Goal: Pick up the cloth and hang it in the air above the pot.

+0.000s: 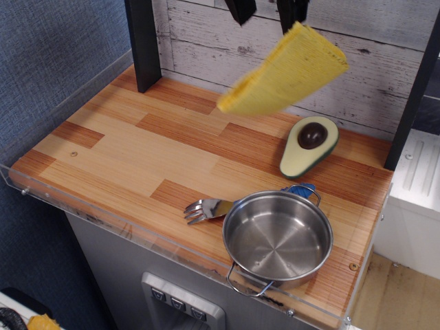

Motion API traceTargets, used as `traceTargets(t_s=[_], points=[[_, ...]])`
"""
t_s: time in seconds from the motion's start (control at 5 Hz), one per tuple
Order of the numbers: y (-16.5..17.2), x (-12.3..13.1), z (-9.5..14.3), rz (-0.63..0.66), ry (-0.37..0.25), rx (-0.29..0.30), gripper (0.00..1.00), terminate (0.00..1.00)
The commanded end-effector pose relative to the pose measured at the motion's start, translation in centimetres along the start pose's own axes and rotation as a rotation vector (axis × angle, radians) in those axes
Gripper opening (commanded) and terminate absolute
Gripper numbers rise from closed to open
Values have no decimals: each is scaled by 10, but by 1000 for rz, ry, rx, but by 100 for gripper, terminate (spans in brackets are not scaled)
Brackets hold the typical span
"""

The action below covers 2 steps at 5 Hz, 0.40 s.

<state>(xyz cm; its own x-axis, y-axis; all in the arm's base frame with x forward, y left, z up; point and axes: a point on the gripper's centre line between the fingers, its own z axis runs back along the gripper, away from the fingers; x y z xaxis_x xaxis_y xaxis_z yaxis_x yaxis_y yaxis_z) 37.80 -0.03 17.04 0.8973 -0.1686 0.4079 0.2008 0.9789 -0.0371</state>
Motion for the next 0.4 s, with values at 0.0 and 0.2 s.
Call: traceTargets(t_s=[0.0, 0.2], points=[[9, -6, 60, -5, -88, 19, 100, 0], [11, -6, 81, -16, -118, 29, 100, 0]])
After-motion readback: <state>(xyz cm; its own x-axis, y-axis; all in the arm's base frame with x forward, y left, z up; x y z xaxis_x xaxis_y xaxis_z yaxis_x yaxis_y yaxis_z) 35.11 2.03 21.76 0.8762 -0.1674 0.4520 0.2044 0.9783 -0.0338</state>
